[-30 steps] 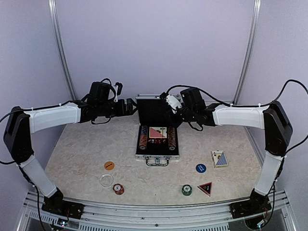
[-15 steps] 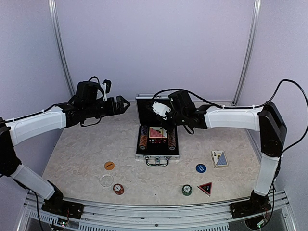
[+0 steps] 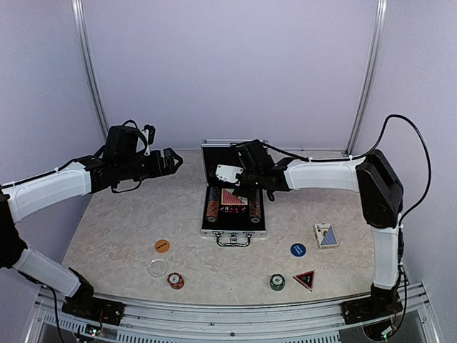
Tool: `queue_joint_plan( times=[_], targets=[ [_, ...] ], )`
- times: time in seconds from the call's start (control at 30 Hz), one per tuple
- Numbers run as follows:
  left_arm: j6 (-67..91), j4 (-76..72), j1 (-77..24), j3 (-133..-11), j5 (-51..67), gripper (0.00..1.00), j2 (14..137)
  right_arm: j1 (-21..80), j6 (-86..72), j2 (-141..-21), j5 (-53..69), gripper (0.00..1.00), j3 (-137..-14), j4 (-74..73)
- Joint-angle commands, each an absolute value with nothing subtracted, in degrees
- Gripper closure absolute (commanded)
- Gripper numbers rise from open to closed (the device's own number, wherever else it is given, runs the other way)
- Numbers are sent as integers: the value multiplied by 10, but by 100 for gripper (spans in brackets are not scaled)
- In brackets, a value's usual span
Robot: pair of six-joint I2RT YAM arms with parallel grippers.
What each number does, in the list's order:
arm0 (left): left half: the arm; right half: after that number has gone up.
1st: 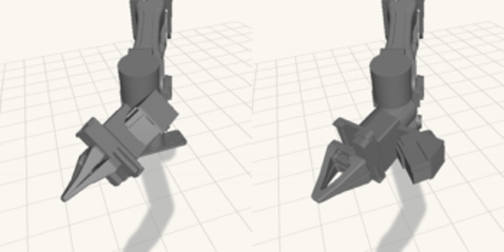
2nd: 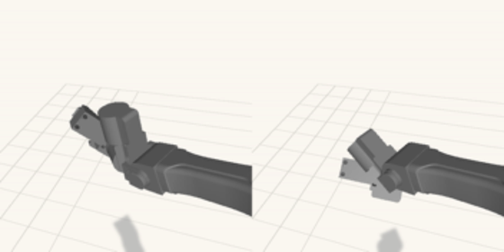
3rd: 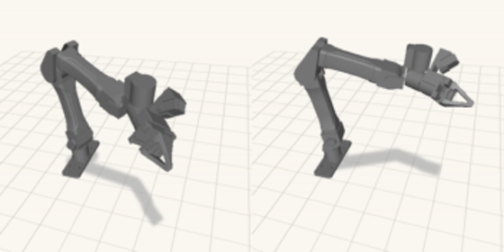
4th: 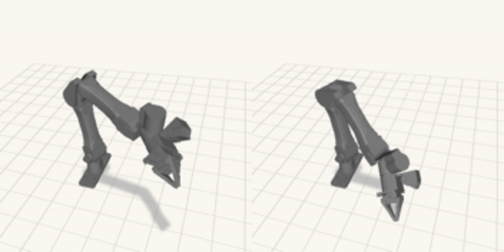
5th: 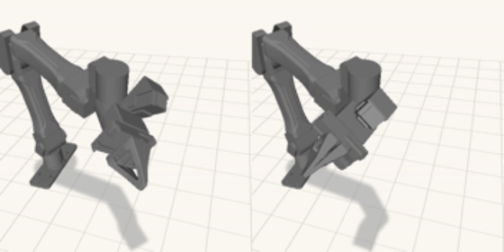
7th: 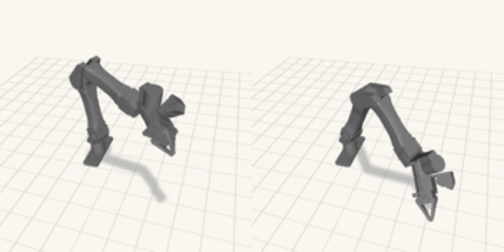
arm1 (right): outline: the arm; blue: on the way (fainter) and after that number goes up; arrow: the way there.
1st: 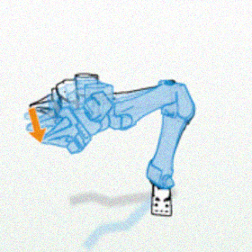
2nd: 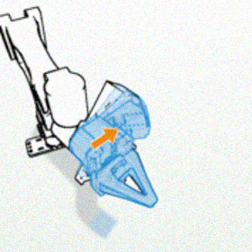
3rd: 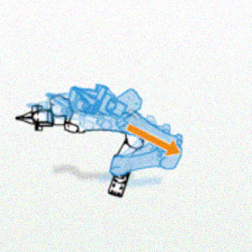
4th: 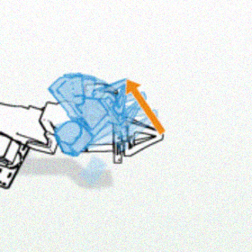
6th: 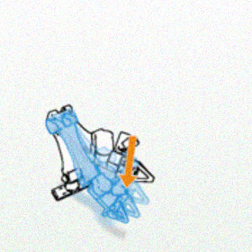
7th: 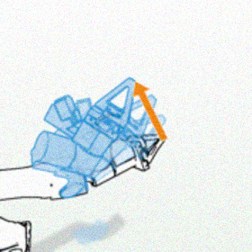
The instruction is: Pack up texas hold em set
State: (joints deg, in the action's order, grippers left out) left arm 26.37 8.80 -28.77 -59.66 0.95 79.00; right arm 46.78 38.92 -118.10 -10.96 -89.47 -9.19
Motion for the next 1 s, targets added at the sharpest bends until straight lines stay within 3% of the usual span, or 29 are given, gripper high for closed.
queue_joint_plan(
  times=[0.0,0.97],
  targets=[
    [261,94,-280,-580,3,1,768,475,439,-1216,-145,100,-922,-100],
    [254,95,-260,-537,2,1,700,465,520,-1340,-249,100,-998,-45]
  ],
)
